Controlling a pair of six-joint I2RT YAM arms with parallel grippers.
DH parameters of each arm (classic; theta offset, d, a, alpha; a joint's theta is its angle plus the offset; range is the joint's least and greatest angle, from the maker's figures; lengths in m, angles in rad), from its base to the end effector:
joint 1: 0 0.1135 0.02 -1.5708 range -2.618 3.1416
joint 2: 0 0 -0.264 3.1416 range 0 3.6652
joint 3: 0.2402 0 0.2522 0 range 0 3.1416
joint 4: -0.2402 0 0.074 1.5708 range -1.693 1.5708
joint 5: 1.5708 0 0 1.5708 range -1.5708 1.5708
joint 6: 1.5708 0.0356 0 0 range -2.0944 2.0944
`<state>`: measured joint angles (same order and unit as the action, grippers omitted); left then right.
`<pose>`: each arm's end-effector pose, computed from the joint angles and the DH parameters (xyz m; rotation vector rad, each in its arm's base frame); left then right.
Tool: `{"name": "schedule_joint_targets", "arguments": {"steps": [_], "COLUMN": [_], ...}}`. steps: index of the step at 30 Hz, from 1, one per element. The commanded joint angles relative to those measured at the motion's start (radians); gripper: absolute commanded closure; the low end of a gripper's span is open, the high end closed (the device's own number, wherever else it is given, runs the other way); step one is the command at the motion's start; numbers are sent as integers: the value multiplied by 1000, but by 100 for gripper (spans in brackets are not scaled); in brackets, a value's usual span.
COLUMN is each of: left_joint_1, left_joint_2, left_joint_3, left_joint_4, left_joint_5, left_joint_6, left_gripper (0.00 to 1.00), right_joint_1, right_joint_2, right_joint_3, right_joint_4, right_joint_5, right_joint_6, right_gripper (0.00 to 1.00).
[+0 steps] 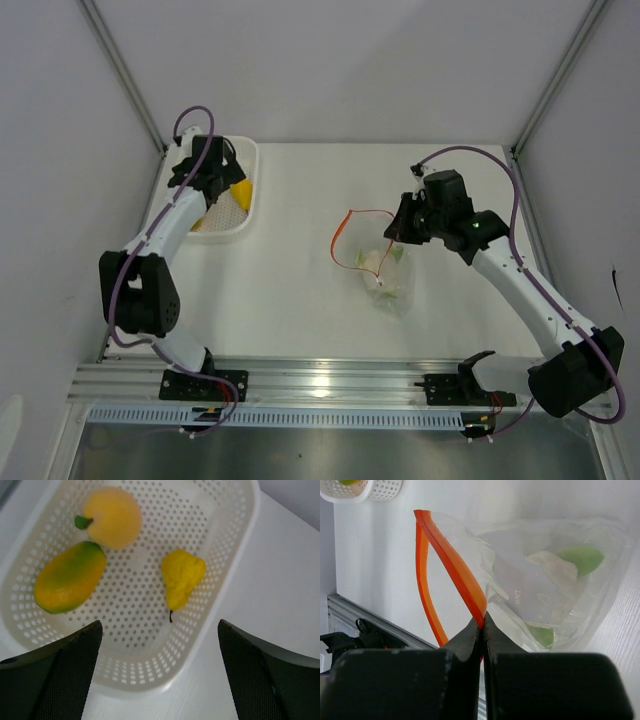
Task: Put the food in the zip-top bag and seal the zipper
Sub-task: Pick up the fake fruit from the bin.
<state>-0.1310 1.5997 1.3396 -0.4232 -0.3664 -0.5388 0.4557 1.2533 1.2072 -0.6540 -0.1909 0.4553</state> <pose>0.3615 -0.0348 0.3047 -0.6332 2.1084 0.0411 0.2380 0.1242 0.3428 -0.1051 2.3504 0.6830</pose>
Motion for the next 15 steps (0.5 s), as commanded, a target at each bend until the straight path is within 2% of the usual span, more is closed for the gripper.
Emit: {"name": "schedule_joint_targets", "arguments": {"steps": [1, 9, 12, 15], "left_joint_1": [42, 94, 116, 128], "left_joint_2": [112, 339, 399, 476], "left_joint_3": [116, 320, 362, 450], "left_joint_4": [57, 78, 130, 87], "left_joint_5": [-109, -181, -137, -102], "left_joint_6": [37, 101, 187, 212], "left_gripper": [2, 1, 1, 2], "right_joint_1": [5, 5, 5, 5], "right_joint_2": [9, 35, 38, 43], "right_joint_3": [-9, -78, -89, -92], "right_joint_4": [44, 77, 79, 85], "right_joint_5": [10, -8, -7, -1], "right_joint_6": [-27, -21, -26, -32], "right_gripper": [100, 100, 100, 100]}}
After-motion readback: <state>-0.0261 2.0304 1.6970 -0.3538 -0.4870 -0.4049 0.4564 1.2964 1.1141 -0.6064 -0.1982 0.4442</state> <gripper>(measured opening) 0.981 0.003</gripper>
